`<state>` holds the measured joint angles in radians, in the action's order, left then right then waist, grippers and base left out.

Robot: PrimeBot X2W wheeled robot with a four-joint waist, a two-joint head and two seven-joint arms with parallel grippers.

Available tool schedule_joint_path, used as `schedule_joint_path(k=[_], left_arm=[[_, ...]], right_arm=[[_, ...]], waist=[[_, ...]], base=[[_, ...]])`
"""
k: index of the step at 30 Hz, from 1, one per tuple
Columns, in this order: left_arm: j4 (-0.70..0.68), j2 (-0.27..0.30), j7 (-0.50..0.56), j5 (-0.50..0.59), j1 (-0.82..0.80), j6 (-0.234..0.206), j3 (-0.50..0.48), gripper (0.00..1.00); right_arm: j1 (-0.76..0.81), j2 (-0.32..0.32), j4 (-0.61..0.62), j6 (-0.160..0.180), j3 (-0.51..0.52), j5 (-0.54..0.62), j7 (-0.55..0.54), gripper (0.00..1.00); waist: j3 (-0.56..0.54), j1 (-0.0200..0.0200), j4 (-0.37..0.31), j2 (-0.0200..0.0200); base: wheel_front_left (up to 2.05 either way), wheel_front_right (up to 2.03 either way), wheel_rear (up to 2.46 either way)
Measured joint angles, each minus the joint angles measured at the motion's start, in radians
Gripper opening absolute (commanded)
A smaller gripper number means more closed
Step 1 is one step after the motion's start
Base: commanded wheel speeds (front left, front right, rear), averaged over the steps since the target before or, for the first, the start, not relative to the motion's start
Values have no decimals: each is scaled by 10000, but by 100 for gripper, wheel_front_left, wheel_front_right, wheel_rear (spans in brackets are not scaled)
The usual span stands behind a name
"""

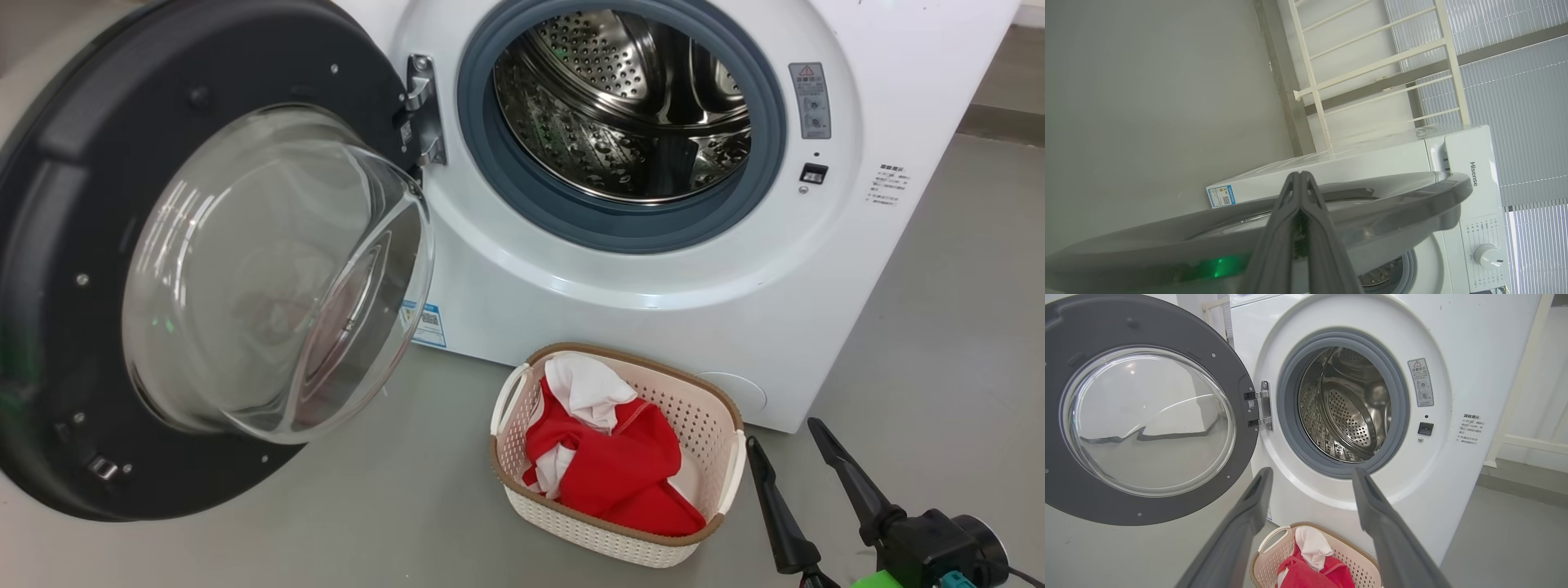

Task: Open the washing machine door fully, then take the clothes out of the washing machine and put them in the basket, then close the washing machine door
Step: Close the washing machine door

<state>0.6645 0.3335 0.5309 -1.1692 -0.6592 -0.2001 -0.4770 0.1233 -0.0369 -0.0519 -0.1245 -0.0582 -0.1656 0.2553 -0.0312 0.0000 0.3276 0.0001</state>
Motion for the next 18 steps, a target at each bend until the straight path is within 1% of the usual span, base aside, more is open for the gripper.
schedule_joint_path(k=[1, 6, 12, 16, 18], left_arm=[[-23, -21, 86, -2, 5, 59, 44, 0], [-360, -173, 349, -42, 68, 82, 217, 0], [-1141, -443, 683, -222, 411, 56, 251, 0], [-1793, -731, 775, -378, 788, -17, 219, 0], [-2180, -965, 857, -535, 969, -33, 171, 0]], right_arm=[[0, 0, 0, 0, 2, 0, 0, 100], [0, 0, 0, 0, 4, -4, 0, 100], [-4, 0, 2, 0, 2, -17, 0, 100], [-9, 2, 0, 0, -12, -19, 0, 100], [-11, 0, 0, 0, -12, -31, 0, 100]], waist=[[-2, 0, 20, 0], [-22, 0, 122, 0], [20, 0, 153, 0], [50, 0, 116, 0], [54, 0, 100, 0]], base=[[0, 0, 0], [0, 0, 0], [0, 0, 0], [0, 0, 0], [0, 0, 0]])
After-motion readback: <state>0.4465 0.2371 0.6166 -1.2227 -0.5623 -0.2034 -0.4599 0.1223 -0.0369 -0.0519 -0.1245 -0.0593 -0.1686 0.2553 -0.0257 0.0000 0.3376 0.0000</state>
